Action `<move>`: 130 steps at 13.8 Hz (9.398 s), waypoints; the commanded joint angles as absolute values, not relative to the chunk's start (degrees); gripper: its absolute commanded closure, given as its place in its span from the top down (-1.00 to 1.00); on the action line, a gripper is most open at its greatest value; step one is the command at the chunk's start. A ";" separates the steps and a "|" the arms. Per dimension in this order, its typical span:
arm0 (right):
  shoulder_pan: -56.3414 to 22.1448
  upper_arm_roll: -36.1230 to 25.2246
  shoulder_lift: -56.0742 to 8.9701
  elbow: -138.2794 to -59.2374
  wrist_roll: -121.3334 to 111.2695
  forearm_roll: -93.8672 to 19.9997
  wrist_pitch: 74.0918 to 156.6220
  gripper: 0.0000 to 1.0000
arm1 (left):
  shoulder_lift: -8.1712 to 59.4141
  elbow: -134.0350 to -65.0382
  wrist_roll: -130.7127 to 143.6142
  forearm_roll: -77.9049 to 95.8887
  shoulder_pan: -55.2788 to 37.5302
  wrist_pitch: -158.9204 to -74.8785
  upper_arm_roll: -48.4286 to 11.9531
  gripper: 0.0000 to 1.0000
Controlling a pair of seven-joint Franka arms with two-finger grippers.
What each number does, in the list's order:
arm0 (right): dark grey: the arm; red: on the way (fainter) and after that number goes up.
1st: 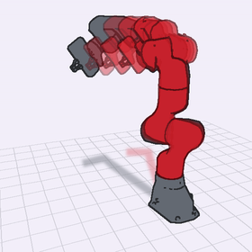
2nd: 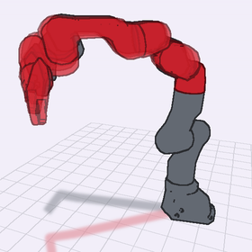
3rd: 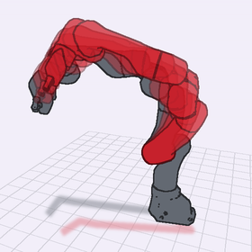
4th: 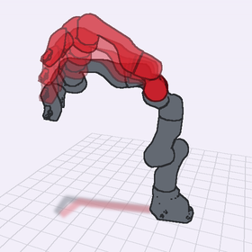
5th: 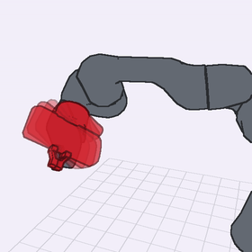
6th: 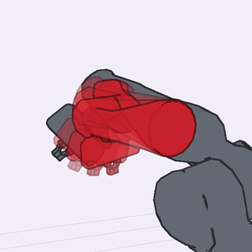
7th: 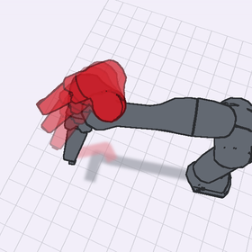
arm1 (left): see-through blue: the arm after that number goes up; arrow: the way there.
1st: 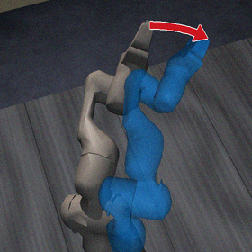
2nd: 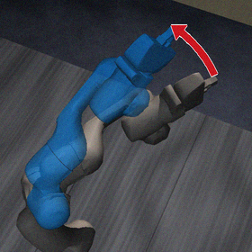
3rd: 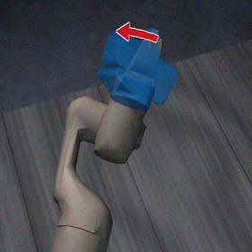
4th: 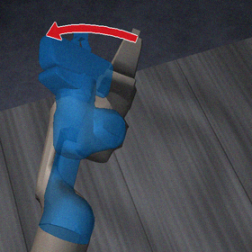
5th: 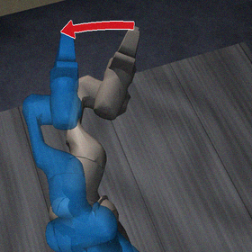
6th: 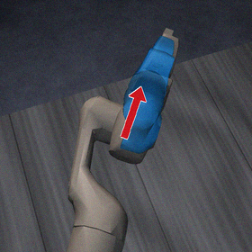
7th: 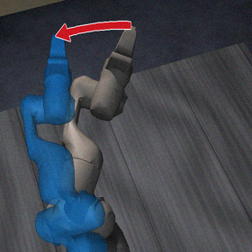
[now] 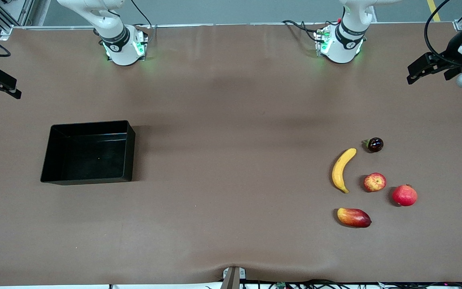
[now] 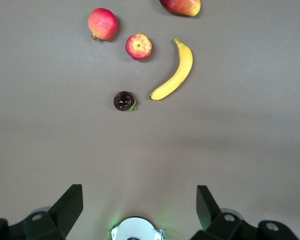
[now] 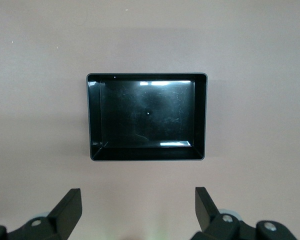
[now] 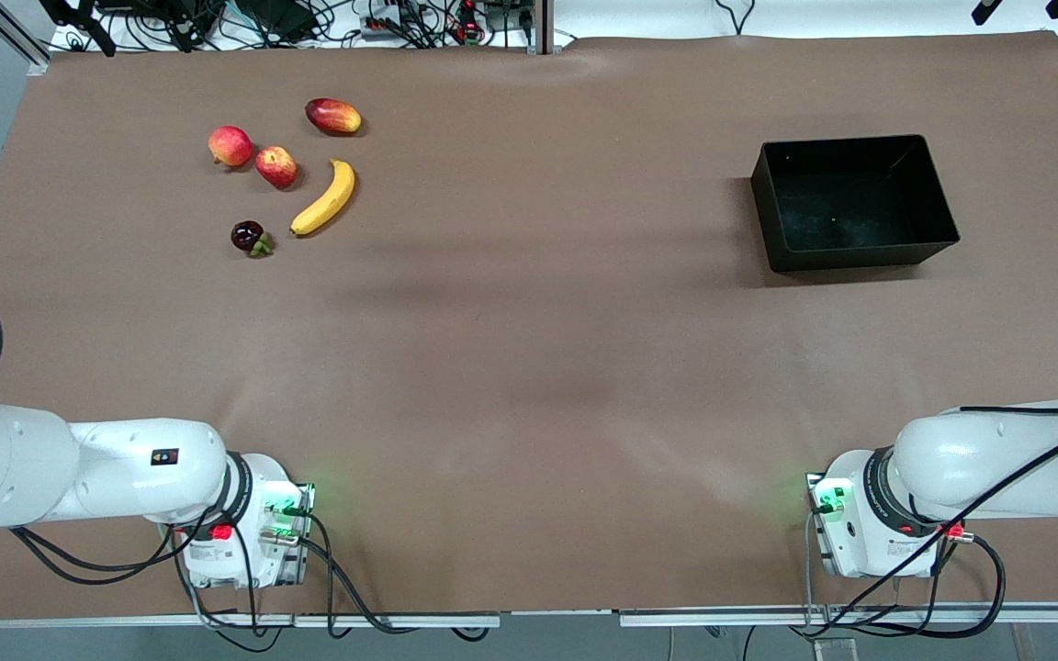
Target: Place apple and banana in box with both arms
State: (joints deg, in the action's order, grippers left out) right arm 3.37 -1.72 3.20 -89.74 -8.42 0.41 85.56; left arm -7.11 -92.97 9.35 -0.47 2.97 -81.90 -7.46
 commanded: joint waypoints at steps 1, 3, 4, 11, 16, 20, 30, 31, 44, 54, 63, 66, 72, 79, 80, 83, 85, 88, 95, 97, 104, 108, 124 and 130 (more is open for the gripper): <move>3.87 -1.32 3.25 -89.47 -9.05 0.62 85.08 1.00 | -6.59 -91.50 8.79 -0.62 3.08 -80.86 -7.56 1.00; 3.95 -1.41 3.25 -89.47 -9.05 0.62 85.08 1.00 | -6.50 -91.49 8.79 -0.61 3.25 -80.86 -7.38 1.00; 4.04 -1.32 3.25 -89.47 -9.05 0.62 85.17 1.00 | -6.16 -91.49 8.70 -0.62 3.34 -80.95 -7.30 1.00; 4.22 -1.41 3.16 -89.47 -9.05 0.62 85.17 1.00 | 3.15 -90.70 8.53 -3.08 3.43 -88.05 -7.03 1.00; 5.79 -1.49 1.32 -89.38 -9.05 0.79 85.69 1.00 | 11.32 -90.97 8.53 -3.25 6.15 -96.84 -6.94 1.00; 12.90 -1.41 -5.79 -89.30 -9.31 0.71 87.62 1.00 | 16.60 -90.88 9.40 -8.26 6.15 -103.17 -7.21 1.00; 17.75 -1.32 -27.40 -90.44 -22.22 0.35 104.57 1.00 | 24.43 -98.60 18.36 -7.21 6.50 -123.20 -7.29 1.00; 18.01 -1.41 -29.34 -90.70 -24.15 0.35 106.76 1.00 | 25.04 -98.96 18.54 -7.21 6.68 -124.79 -7.29 1.00; 18.72 -1.14 -33.66 -95.28 -25.58 0.35 112.51 -1.00 | 30.50 -103.18 18.81 -9.23 8.26 -136.05 -7.12 1.00; 14.78 -0.70 -32.18 -84.64 -17.87 -9.67 91.94 -1.00 | 35.42 -102.48 18.90 -9.14 9.05 -139.39 -7.12 1.00; -3.94 -0.88 -28.12 -84.90 -2.29 -17.63 88.77 -1.00 | 35.33 -102.48 18.02 -9.32 8.88 -139.66 -7.12 -1.00; -10.96 -0.97 -28.21 -86.21 4.97 -19.25 93.14 -1.00 | 34.72 -101.52 18.63 -9.32 8.44 -139.14 -7.12 -1.00; -24.23 -0.88 -28.83 -92.80 13.42 -19.95 105.79 -1.00 | 27.70 -97.82 18.81 -9.23 8.09 -125.44 -8.26 -1.00; -37.96 -1.05 -32.95 -94.57 28.65 -19.86 119.17 -1.00 | 23.38 -96.43 20.21 -9.23 6.86 -116.38 -10.72 -1.00; -38.06 -1.05 -33.39 -94.74 28.65 -19.86 119.53 -1.00 | 23.20 -95.28 20.39 -9.23 6.77 -113.76 -11.42 -1.00; -38.49 -1.05 -34.97 -94.66 33.20 -19.95 122.16 -0.15 | 21.89 -94.13 22.41 -10.63 6.68 -109.95 -14.67 -1.00; -38.06 -1.14 -35.34 -94.14 34.19 -19.43 121.56 1.00 | 20.31 -94.65 23.02 -10.90 6.94 -109.86 -16.95 -1.00; -35.08 -1.58 -32.80 -88.27 34.37 -19.69 111.59 1.00 | 19.08 -95.62 28.45 -10.90 6.94 -108.90 -20.73 -1.00; -17.51 -1.58 -31.91 -66.11 32.52 -18.63 82.65 1.00 | 19.60 -99.57 48.40 -10.99 5.29 -110.82 -30.49 -1.00; -13.99 -2.19 -30.33 -63.03 32.52 -18.11 77.80 1.00 | 19.69 -101.51 55.77 -12.12 0.73 -112.76 -30.50 -1.00; -4.50 -2.02 -17.25 -64.24 15.94 -7.56 73.31 1.00 | 21.97 -109.06 70.93 -13.80 -8.52 -122.51 -30.50 -1.00; -4.04 -1.85 -7.41 -73.28 12.13 1.14 73.30 1.00 | 23.37 -113.72 71.10 -14.85 -10.28 -130.67 -30.50 -1.00; 1.30 -2.90 3.00 -87.37 -7.34 0.97 83.14 1.00 | 30.50 -114.08 80.51 -25.49 -11.96 -133.33 -30.59 1.00; 2.02 -2.73 2.29 -86.31 -10.72 0.43 82.88 1.00 | 23.39 -113.38 79.10 -25.05 -10.73 -128.50 -31.46 1.00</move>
